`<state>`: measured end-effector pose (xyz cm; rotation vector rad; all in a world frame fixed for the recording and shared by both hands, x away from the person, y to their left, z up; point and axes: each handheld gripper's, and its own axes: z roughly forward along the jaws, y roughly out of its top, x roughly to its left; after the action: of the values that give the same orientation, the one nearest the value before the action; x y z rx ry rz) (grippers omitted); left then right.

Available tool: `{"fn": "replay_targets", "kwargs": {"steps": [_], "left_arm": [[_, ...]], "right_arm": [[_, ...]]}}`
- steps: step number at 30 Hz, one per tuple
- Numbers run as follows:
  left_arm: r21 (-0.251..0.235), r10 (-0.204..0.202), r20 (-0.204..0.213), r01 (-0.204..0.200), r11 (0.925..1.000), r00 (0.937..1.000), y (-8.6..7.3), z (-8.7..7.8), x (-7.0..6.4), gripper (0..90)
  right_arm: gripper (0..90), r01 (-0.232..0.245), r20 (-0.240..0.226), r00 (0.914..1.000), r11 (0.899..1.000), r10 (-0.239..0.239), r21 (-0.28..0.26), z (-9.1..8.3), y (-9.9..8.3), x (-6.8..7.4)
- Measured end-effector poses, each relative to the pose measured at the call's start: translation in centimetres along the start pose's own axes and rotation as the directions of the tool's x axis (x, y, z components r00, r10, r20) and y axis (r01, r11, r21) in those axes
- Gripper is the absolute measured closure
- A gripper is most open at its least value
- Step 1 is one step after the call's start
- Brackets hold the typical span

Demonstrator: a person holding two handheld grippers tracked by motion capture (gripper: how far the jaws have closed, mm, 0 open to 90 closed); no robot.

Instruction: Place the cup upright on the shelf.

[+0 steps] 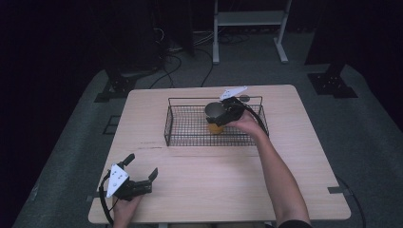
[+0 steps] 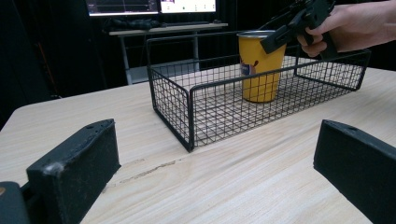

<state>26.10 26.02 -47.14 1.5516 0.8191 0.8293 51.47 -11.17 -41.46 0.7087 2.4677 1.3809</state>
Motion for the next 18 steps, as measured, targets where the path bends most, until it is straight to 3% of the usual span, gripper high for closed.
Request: {"fn": "replay_targets", "kwargs": {"steps": [18], "left_arm": [[0.000, 0.000, 0.000, 0.000, 1.0000, 1.0000, 0.00, -0.01, 0.01, 0.0]], "right_arm": [[0.0, 0.001, 0.009, 1.0000, 1.000, -0.001, -0.019, -0.03, 0.24, 0.14]]}}
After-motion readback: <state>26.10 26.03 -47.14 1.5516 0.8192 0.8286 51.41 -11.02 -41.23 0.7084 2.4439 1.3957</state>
